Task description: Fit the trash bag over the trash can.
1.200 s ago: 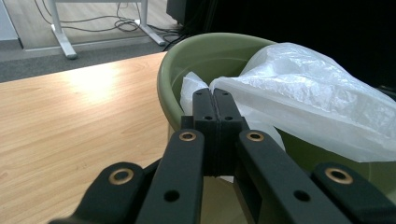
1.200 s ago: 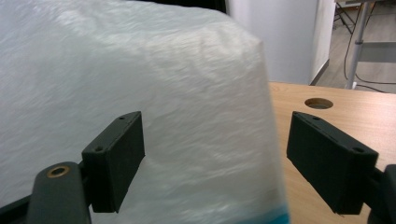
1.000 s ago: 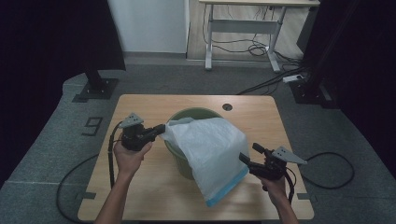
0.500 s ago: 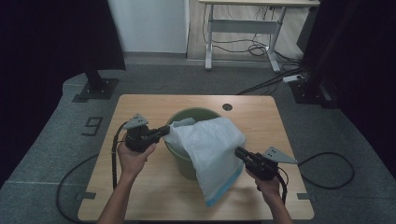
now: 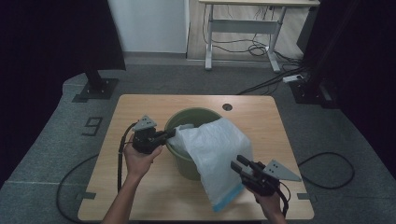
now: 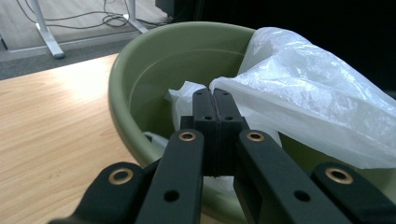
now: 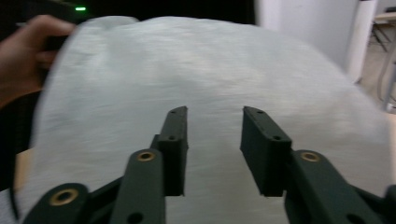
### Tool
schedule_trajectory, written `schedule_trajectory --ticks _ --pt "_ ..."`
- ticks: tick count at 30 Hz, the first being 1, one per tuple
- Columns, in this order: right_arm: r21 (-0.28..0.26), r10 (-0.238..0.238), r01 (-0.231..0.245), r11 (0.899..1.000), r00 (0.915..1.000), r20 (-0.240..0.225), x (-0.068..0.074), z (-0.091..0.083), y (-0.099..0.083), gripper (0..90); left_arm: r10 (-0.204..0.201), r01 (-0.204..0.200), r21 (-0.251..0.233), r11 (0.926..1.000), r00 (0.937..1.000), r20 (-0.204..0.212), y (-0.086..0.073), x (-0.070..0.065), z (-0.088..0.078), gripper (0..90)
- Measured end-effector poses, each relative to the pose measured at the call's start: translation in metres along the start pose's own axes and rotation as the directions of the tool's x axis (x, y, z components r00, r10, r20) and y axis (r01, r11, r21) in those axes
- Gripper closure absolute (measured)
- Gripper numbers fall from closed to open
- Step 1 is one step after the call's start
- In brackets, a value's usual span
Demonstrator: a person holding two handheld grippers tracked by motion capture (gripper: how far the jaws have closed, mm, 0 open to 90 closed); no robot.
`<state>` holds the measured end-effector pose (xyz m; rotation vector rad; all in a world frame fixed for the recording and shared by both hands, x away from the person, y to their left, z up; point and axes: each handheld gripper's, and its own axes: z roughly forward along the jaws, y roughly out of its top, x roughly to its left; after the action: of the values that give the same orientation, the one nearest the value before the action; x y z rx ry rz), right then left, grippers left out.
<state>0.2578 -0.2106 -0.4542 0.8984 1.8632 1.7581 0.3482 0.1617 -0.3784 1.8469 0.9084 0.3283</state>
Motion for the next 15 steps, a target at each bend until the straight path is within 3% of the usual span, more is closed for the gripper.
schedule_trajectory --ticks 5,9,15 --pt "0.022 -0.01 0.011 1.0 0.9989 -0.045 0.028 0.001 -0.006 43.5 0.005 -0.005 0.006 1.0 1.0 0.002 0.001 -0.004 0.003 89.9" --pt "0.04 0.016 -0.012 0.999 0.9955 -0.093 0.044 0.003 -0.01 35.8 0.0 0.0 0.006 1.0 1.0 0.0 0.001 -0.003 0.003 89.9" --pt "0.046 0.006 -0.001 0.999 0.9939 -0.11 0.067 0.001 -0.014 28.1 -0.003 0.003 0.013 0.9999 1.0 -0.006 0.001 -0.004 0.005 89.9"
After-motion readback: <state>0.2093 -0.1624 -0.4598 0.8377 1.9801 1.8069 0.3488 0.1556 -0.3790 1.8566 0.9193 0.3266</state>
